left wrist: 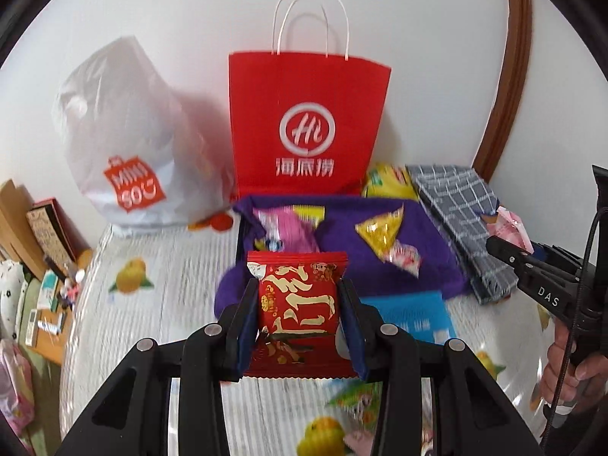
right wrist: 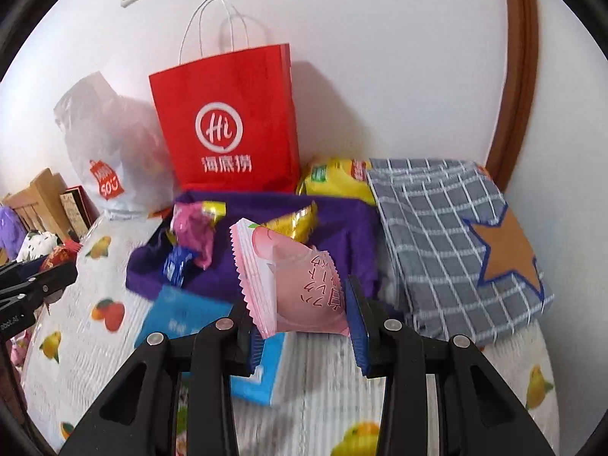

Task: Organize snacks
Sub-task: 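Carry the red packet with the left tool while the right tool carries the pink candy to the towel, then open the right tool to drop the pink candy on the towel while the left tool releases the red packet, then withdraw both open tools from the towel back over the bed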

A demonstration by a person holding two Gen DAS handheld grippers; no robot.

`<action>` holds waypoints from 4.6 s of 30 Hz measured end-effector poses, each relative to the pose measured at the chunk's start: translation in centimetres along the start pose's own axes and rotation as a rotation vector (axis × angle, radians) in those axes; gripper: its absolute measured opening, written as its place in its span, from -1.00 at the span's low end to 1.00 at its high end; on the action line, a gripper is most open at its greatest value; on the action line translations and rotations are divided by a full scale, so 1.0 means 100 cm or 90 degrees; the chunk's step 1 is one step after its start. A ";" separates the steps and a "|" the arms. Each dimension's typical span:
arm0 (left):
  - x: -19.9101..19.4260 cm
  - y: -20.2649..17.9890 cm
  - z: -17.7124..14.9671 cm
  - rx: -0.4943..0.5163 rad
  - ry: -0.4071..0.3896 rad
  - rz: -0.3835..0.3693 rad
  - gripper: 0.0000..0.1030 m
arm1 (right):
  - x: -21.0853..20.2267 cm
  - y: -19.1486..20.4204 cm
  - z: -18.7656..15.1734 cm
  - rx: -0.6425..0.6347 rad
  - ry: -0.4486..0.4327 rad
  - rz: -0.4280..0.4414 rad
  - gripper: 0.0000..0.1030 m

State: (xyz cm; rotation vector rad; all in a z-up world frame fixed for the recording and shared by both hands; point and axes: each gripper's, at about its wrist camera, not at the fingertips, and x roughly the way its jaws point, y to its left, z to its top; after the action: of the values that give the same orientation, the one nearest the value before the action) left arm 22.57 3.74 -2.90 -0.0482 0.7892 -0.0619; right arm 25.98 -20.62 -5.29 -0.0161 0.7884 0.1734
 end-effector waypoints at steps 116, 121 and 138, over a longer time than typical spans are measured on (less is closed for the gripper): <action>0.071 -0.012 0.078 -0.002 0.033 -0.135 0.22 | 0.044 0.012 0.012 -0.056 0.096 -0.014 0.44; 0.038 -0.012 0.072 -0.008 0.007 -0.113 0.22 | 0.012 0.007 -0.005 -0.025 0.085 -0.030 0.44; -0.021 0.024 -0.023 -0.050 0.045 -0.046 0.26 | -0.051 0.025 -0.065 0.016 0.076 0.033 0.44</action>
State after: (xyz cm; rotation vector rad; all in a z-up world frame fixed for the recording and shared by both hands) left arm 19.59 6.26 -3.19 -0.1502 0.8609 -0.1013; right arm 17.48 -19.41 -6.18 0.0176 0.9110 0.2128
